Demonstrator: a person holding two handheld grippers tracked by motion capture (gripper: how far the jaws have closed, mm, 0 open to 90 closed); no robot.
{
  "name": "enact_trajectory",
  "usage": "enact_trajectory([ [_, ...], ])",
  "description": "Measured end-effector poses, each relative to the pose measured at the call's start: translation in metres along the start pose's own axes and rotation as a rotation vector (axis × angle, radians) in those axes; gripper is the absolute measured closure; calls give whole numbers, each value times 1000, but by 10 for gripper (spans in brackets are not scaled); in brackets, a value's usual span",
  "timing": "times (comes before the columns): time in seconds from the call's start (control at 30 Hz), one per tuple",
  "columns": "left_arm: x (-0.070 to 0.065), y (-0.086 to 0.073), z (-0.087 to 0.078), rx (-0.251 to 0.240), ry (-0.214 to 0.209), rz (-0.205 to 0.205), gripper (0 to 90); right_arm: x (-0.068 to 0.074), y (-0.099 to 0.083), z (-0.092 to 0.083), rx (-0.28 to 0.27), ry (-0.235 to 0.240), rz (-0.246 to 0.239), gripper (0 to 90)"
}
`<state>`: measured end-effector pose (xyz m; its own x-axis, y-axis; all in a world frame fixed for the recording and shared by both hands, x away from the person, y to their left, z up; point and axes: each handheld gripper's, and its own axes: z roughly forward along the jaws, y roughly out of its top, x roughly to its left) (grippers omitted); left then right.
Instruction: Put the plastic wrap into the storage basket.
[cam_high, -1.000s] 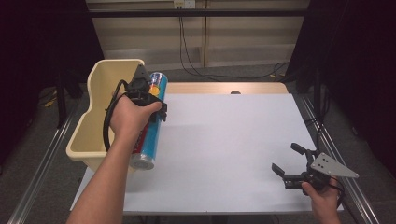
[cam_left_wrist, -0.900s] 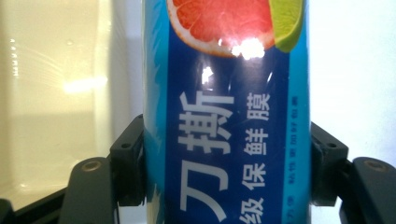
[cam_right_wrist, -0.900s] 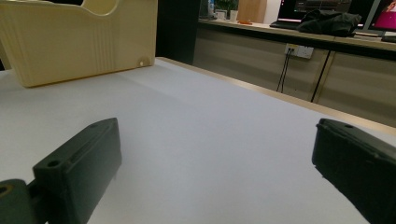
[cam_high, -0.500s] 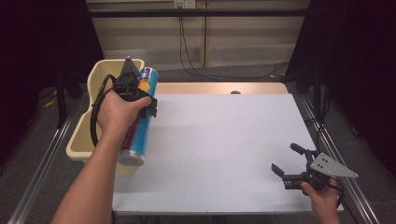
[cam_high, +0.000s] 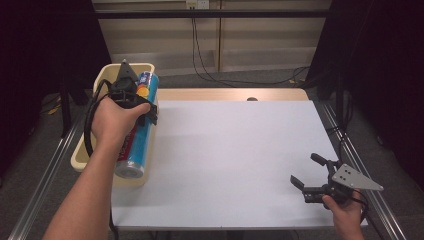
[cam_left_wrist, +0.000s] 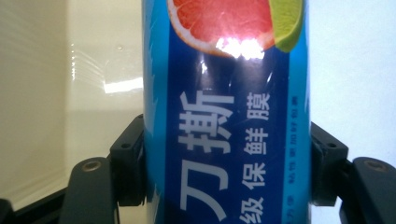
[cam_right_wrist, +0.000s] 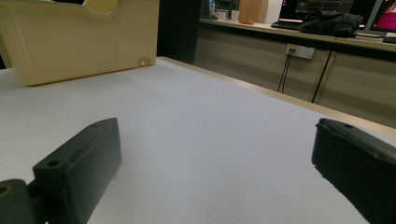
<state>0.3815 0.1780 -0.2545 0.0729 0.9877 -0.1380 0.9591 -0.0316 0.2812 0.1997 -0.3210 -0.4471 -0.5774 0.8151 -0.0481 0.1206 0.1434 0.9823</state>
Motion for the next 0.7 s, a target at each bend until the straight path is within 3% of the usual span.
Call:
enact_trajectory([
  [0.43,20,-2,-4,-3,27,-12,322,0,1,0,-4,2,-3,11],
  [0.7,28,-6,2,8,41,-11,322,1,1,0,-4,7,-3,11],
])
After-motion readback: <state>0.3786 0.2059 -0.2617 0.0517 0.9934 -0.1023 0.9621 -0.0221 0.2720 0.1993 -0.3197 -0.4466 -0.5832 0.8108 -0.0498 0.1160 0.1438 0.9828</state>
